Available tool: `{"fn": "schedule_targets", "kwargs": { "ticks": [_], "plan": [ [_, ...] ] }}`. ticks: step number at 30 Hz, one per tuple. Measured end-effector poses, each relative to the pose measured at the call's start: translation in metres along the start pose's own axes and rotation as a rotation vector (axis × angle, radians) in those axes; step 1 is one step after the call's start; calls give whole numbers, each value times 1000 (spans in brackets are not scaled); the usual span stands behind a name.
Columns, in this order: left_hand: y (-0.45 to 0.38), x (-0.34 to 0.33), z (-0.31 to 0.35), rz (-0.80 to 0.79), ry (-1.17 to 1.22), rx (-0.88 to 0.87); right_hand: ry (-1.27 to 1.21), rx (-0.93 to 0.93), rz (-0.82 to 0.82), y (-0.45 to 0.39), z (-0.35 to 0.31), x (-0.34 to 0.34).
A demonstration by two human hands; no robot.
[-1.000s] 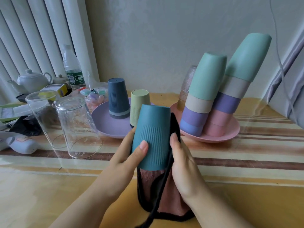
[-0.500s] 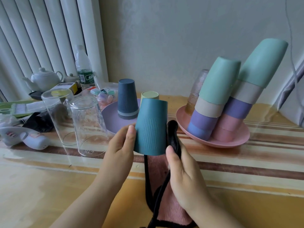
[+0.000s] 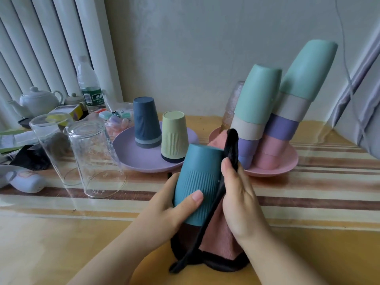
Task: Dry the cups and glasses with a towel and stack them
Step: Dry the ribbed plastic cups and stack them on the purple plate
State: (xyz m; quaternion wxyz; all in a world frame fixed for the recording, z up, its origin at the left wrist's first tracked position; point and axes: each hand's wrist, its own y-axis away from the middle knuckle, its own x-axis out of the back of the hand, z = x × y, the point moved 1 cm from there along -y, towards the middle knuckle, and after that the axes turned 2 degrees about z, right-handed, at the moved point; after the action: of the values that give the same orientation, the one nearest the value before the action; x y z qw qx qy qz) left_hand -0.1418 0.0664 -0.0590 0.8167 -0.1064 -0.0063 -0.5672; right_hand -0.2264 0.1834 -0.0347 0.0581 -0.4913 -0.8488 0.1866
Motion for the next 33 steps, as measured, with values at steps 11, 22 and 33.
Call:
{"fn": "schedule_targets", "kwargs": {
  "ticks": [11, 22, 33],
  "plan": [
    [-11, 37, 2, 252, 211, -84, 176, -133, -206, 13, 22, -18],
    [-12, 38, 1, 395, -179, -35, 409, 82, -265, 22, 15, -28],
    [-6, 14, -3, -49, -41, -14, 79, 37, -46, 5, 1, -9]
  ]
}}
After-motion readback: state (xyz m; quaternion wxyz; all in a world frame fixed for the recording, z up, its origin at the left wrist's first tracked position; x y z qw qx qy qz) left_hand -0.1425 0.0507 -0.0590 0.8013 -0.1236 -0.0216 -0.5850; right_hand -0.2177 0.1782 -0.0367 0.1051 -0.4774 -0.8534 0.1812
